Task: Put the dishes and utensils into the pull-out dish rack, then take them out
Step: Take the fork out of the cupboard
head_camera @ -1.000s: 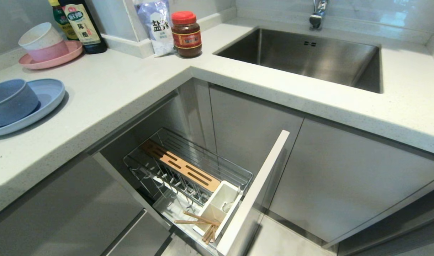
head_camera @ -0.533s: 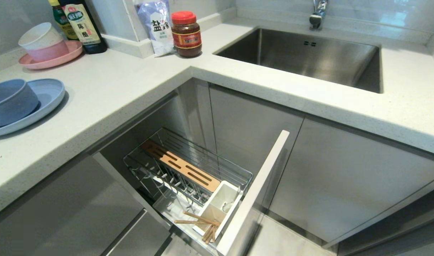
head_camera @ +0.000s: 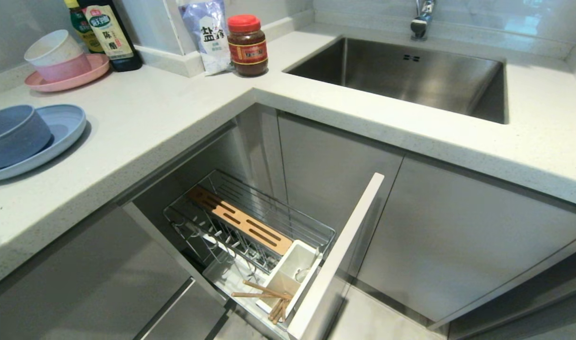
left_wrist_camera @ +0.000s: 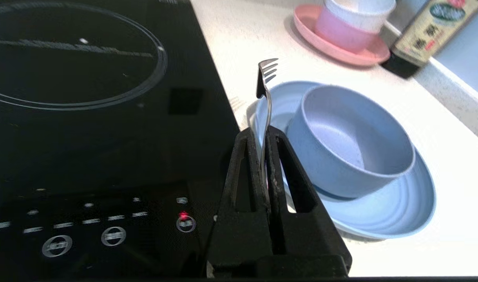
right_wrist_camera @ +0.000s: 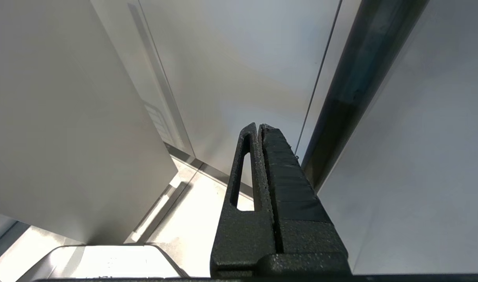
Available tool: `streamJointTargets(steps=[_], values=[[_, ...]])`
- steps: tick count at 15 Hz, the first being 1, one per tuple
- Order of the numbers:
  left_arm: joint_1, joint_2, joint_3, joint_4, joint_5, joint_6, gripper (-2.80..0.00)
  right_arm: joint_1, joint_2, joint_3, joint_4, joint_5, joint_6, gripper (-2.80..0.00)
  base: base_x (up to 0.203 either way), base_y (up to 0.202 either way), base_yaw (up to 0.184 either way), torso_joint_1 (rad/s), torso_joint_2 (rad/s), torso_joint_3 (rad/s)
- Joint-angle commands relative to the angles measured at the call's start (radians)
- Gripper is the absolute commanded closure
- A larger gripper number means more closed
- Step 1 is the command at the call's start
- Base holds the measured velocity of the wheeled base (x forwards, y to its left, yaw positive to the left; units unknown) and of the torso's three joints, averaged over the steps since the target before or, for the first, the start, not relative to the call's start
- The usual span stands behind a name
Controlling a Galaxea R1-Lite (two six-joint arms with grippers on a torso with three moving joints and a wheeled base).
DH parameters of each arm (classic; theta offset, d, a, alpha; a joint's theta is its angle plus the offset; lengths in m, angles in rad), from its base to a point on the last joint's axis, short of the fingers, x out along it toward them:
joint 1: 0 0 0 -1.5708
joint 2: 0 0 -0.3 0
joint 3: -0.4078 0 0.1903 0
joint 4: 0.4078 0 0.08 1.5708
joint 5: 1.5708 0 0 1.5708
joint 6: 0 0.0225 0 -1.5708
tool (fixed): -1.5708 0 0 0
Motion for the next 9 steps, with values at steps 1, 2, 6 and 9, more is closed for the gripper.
streamJointTargets(steps=[1, 2, 6, 9], values=[[-0.004, 0.030, 0.000, -0.002, -0.025, -0.005, 0.00, 0.000, -0.004, 0.002, 0.000, 0.000, 0.000, 0.00, 0.000, 0.000, 0.000, 0.000, 0.00, 0.000], [-0.008, 0.032, 0.000, -0.003, -0.032, -0.005, 0.00, 0.000, -0.004, 0.002, 0.000, 0.000, 0.000, 0.00, 0.000, 0.000, 0.000, 0.000, 0.00, 0.000], [-0.026, 0.047, 0.004, -0.014, -0.059, -0.005, 0.00, 0.000, -0.004, 0.002, 0.000, 0.000, 0.000, 0.00, 0.000, 0.000, 0.000, 0.000, 0.00, 0.000], [-0.040, 0.065, 0.008, -0.054, -0.060, -0.005, 0.00, 0.000, -0.004, 0.002, 0.000, 0.000, 0.000, 0.00, 0.000, 0.000, 0.000, 0.000, 0.00, 0.000]])
